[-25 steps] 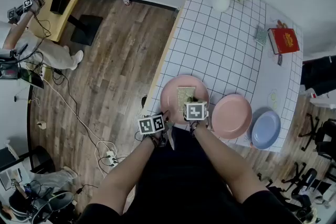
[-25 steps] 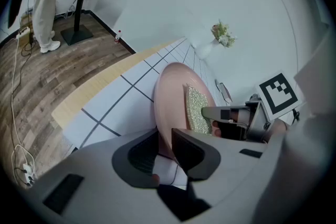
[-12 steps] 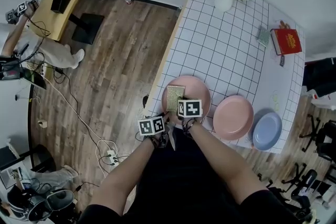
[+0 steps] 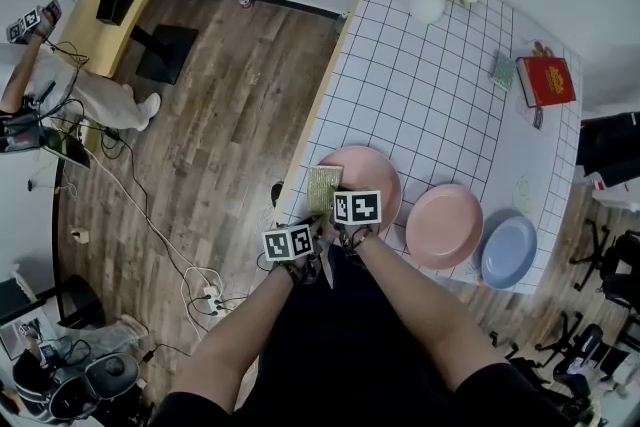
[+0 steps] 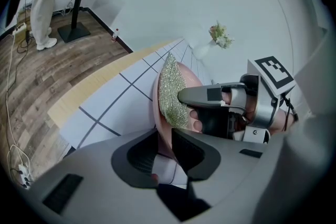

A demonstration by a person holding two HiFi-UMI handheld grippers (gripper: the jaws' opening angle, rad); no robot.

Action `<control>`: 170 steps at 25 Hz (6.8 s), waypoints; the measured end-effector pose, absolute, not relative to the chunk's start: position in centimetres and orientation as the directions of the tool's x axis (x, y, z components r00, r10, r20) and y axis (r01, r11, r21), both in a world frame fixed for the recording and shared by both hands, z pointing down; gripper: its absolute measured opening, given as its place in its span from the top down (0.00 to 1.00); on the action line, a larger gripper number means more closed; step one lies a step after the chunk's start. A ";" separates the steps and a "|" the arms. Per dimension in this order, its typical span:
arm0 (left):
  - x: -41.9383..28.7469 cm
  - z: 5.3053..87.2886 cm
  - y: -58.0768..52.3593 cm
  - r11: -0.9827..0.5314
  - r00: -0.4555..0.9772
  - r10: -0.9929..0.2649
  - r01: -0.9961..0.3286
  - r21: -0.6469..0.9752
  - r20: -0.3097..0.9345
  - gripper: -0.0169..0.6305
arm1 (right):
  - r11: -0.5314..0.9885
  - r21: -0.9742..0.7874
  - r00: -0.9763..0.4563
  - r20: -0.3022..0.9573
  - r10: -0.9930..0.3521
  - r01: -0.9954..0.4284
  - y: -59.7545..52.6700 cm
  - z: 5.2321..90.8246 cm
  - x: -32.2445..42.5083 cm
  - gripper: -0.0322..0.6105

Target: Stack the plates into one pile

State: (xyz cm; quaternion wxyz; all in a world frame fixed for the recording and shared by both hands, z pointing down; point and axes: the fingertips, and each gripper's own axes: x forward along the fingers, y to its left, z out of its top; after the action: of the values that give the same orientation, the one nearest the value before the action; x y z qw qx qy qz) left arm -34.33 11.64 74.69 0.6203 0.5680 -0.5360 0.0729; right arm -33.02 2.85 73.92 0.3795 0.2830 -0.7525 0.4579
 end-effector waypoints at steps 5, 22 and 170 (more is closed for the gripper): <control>-34.2 74.7 11.7 0.348 0.414 -0.523 -0.693 0.631 0.744 0.86 | 0.433 -0.471 -0.552 0.831 -0.075 -0.768 2.9 74.0 -33.3 0.86; -34.2 74.8 11.7 0.357 0.409 -0.525 -0.691 0.629 0.746 0.86 | 0.479 -0.385 -0.503 0.853 -0.142 -0.789 2.4 73.9 -31.8 0.86; -38.5 75.0 8.2 0.453 0.275 -0.528 -0.709 0.540 0.804 0.96 | 0.653 -0.268 -0.288 0.954 0.079 -0.708 7.0 73.8 -22.5 0.86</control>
State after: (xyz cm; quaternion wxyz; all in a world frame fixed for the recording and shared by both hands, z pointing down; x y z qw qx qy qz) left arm -38.55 8.19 75.04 0.6079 0.5176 -0.5975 0.0746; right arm -22.53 7.05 73.83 0.5551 0.2183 -0.7200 0.3546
